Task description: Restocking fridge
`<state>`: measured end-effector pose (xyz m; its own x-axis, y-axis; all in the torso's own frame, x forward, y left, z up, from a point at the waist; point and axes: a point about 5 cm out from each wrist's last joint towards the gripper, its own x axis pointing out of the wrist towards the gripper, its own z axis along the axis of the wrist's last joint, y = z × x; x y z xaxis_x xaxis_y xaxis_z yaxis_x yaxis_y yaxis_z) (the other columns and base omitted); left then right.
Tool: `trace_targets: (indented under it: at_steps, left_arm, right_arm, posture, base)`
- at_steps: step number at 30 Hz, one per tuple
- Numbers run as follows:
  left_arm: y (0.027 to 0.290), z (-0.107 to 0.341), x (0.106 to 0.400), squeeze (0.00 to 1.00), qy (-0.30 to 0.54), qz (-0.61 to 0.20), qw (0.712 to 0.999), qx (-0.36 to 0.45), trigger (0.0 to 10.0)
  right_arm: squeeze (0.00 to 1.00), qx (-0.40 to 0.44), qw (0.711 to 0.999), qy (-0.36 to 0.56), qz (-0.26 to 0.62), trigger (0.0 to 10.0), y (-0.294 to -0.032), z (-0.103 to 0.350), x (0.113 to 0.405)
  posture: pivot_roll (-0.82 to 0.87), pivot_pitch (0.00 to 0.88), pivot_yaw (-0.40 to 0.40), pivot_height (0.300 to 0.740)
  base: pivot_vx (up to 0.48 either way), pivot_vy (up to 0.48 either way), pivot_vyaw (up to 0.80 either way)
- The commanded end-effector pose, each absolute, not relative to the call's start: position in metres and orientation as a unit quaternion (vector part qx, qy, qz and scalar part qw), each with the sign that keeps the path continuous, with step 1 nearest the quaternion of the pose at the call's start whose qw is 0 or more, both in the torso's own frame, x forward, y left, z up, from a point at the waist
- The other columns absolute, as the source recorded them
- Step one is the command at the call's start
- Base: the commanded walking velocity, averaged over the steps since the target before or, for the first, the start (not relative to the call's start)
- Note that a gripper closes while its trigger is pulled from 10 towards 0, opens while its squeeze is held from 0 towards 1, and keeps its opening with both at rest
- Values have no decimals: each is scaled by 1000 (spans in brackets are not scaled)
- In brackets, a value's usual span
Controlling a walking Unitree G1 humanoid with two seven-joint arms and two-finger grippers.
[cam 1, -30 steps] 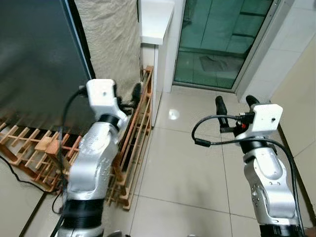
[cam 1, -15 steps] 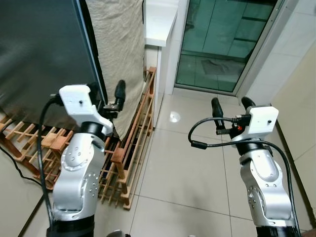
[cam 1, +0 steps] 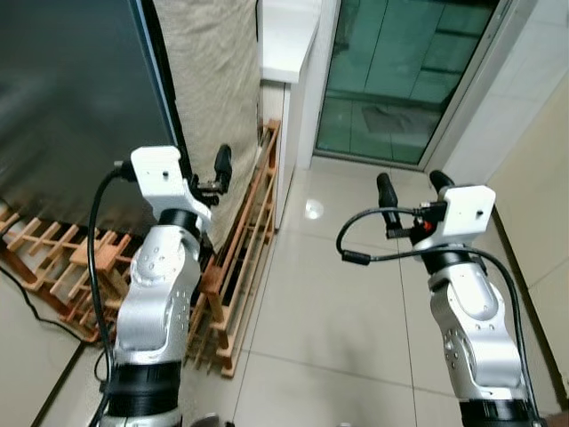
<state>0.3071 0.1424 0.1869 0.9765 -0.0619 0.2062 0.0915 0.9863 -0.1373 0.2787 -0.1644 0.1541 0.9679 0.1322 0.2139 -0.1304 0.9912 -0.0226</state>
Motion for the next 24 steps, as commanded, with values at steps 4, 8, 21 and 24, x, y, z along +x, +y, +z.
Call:
trace_targets:
  at_steps: [4,8,21,24]
  left_arm:
    - [137,186,315,0,-99,-41,992,-67,10000]
    - [130,186,319,0,-96,-52,992,-69,10000]
    - [100,186,346,0,-47,-77,988,-129,10000]
    - [92,191,349,0,-49,-95,985,-138,10000]
  right_arm:
    - [0,-8,992,-111,63,10000,-166,154,280]
    - [0,-10,992,-111,62,10000,-167,154,280]
    - [0,-11,992,-113,60,10000,-167,156,281]
    - [0,-11,992,-114,59,10000,-167,156,281]
  posture:
    - [-96,0,-27,740]
    - [-96,0,-27,740]
    - [-111,0,-28,740]
    - [-126,0,-22,740]
  base:
    - [0,0,0]
    - [0,0,0]
    - [0,0,0]
    - [0,0,0]
